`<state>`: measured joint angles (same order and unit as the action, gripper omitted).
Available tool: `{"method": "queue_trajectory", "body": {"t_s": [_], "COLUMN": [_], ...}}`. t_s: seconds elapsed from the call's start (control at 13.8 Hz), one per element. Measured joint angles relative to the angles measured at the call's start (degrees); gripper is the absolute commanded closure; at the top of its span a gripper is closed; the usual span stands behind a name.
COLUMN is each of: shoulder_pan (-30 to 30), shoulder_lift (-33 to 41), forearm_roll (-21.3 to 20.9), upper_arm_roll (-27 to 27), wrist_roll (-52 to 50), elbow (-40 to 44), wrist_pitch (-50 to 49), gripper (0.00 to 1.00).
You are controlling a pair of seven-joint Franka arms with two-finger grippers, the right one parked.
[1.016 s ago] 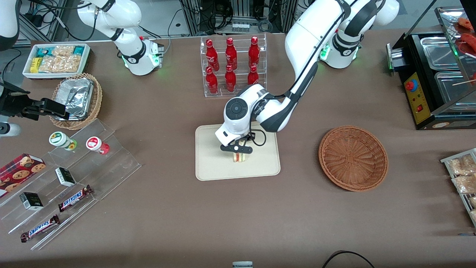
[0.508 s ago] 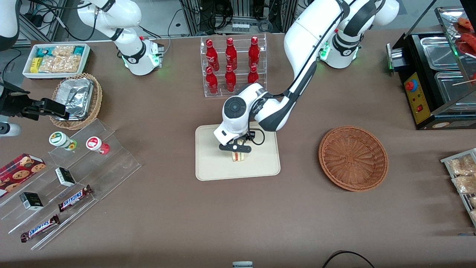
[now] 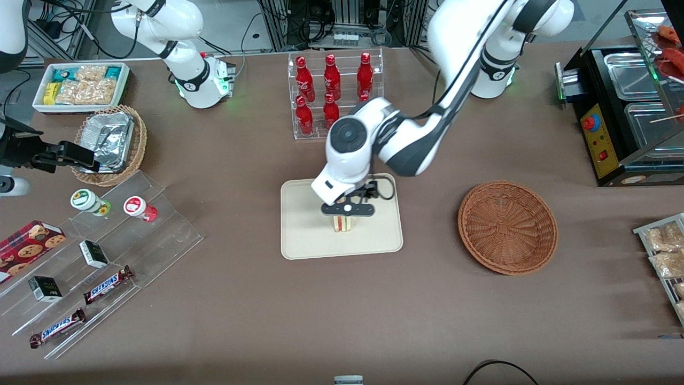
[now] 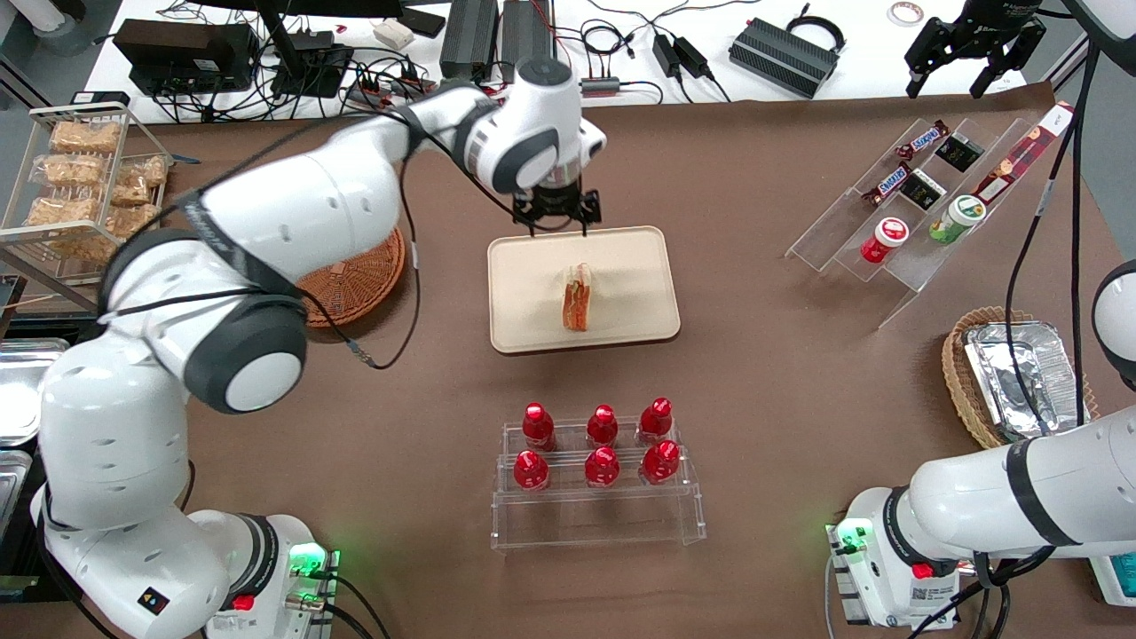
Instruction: Place sandwich from basket to tray
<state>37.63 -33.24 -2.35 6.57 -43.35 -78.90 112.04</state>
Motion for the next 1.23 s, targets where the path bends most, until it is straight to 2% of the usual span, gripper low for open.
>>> {"method": "queue_trajectory", "body": {"t_s": [0.36, 0.73, 1.02, 1.23], "shoulder_pan": [-8.6, -19.3, -29.4, -34.3], "shoulder_lift": [11.1, 22.4, 26.8, 28.5], "forearm_roll": [-0.4, -0.5, -0.3, -0.2], "upper_arm_roll": [-0.5, -0.8, -0.9, -0.9], "wrist_roll": [5.4, 18.7, 31.4, 35.6], "elbow": [-1.6, -12.3, -15.2, -15.3], "wrist_pitch": [-11.4, -12.3, -13.8, -15.1], "gripper": [0.01, 0.01, 0.01, 0.00]}}
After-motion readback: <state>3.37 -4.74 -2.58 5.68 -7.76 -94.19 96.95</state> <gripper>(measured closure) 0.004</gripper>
